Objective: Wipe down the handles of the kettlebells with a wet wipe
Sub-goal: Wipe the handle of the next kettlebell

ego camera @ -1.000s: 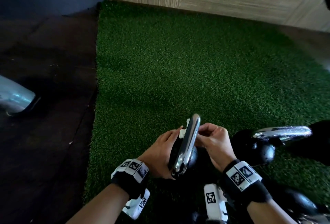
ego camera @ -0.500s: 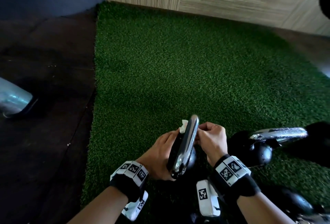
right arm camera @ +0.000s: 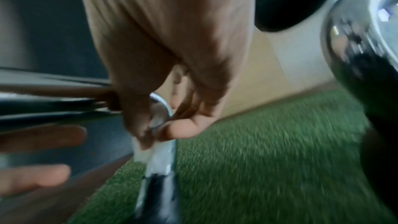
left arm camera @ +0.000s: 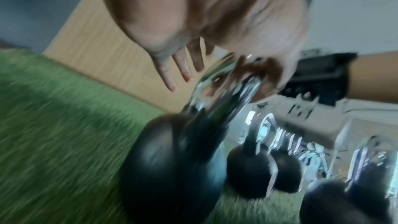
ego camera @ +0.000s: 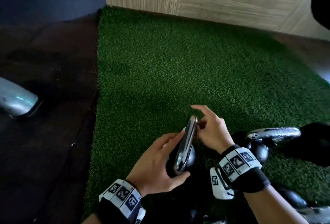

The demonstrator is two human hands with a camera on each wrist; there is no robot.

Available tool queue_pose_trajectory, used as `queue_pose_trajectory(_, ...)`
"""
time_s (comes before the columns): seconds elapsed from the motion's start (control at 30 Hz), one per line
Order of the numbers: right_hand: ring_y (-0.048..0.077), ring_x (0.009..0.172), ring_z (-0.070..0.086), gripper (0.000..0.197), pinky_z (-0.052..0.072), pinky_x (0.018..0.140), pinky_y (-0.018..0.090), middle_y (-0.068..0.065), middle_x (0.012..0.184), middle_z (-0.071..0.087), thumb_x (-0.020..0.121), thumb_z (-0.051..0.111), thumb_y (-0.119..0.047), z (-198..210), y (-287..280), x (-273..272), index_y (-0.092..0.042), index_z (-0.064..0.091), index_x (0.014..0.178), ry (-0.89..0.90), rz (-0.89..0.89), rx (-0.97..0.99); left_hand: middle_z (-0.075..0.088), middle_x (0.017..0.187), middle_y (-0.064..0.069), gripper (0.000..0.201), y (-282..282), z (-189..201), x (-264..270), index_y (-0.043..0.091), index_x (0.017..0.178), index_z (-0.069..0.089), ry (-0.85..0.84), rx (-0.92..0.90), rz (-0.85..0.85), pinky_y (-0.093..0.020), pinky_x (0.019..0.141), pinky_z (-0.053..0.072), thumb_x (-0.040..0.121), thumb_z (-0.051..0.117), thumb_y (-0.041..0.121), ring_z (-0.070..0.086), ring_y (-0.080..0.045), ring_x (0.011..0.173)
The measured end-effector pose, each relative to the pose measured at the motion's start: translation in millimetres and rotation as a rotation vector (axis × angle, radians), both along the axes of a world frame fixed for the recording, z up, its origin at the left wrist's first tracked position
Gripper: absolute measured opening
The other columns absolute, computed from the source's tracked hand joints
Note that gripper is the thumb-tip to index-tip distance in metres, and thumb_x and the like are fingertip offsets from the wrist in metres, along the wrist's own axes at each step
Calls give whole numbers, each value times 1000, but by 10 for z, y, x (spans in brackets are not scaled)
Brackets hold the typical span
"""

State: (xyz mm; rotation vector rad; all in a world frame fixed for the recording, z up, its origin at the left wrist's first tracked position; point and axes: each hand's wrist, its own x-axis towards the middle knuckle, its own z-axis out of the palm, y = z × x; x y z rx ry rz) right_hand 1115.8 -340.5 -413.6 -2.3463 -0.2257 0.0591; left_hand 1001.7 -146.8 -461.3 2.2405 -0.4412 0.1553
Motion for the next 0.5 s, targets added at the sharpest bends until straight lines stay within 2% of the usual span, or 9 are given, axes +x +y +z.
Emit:
queue_pose_trajectory(0.03, -4, 54, 55, 57, 38, 55, 2, -18, 63, 61, 80, 76, -5, 40, -10, -5, -36, 66, 126, -36, 98, -16, 46, 143, 20, 102, -35, 56, -5, 35, 159, 23, -45, 19, 11, -25, 105, 49, 74, 76, 54, 50, -1, 128)
queue_pose_trajectory(0.1, -13, 62, 55, 55, 37, 64, -2, -25, 65, 55, 78, 69, 4, 107, -2, -19, -28, 72, 123, -110, 193, -107, 54, 130, 20, 96, -88, 165, -30, 35, 156, 30, -59, 71, 60, -25, 95, 55, 71, 72, 43, 55, -1, 117)
queue_pose_trajectory(0.2, -13, 64, 57, 46, 37, 68, -2, -19, 74, 61, 79, 71, 1, 209, -63, -40, -18, 74, 120, -112, 205, -163, 56, 120, 23, 92, -94, 281, -19, 38, 155, 32, -5, 173, 104, -22, 87, 54, 68, 64, 35, 54, -2, 109)
queue_pose_trajectory(0.27, -14, 66, 55, 43, 37, 69, -3, -17, 81, 64, 79, 76, -5, 266, -162, -82, -16, 74, 120, -65, 215, -195, 54, 113, 27, 89, -6, 385, 80, 44, 153, 29, 63, 226, 52, -25, 87, 52, 72, 63, 26, 50, 0, 104)
queue_pose_trajectory(0.3, -13, 65, 55, 40, 36, 67, -3, -19, 77, 62, 79, 77, -7, 293, -213, -120, -18, 75, 117, -44, 218, -207, 51, 110, 28, 88, 61, 440, 149, 48, 152, 27, 103, 258, 6, -27, 87, 50, 75, 63, 23, 47, 1, 101)
queue_pose_trajectory(0.37, -1, 60, 57, 31, 37, 59, 1, -18, 64, 59, 78, 75, -11, 330, -298, -212, -25, 76, 106, -23, 215, -242, 45, 110, 30, 86, 205, 555, 317, 55, 150, 25, 167, 334, -87, -26, 85, 47, 80, 63, 22, 46, 2, 100)
queue_pose_trajectory(0.43, 10, 62, 58, 23, 38, 55, 5, -13, 62, 59, 77, 69, -15, 342, -349, -320, -22, 76, 99, -19, 204, -301, 43, 111, 27, 82, 308, 655, 458, 63, 147, 27, 231, 379, -159, -21, 79, 44, 84, 63, 24, 51, 3, 97)
queue_pose_trajectory(0.5, 11, 63, 59, 21, 39, 56, 5, -11, 62, 58, 76, 67, -16, 336, -387, -414, -19, 75, 95, -34, 209, -352, 42, 107, 22, 80, 348, 699, 528, 67, 143, 29, 272, 402, -206, -22, 74, 44, 85, 62, 23, 54, 1, 92)
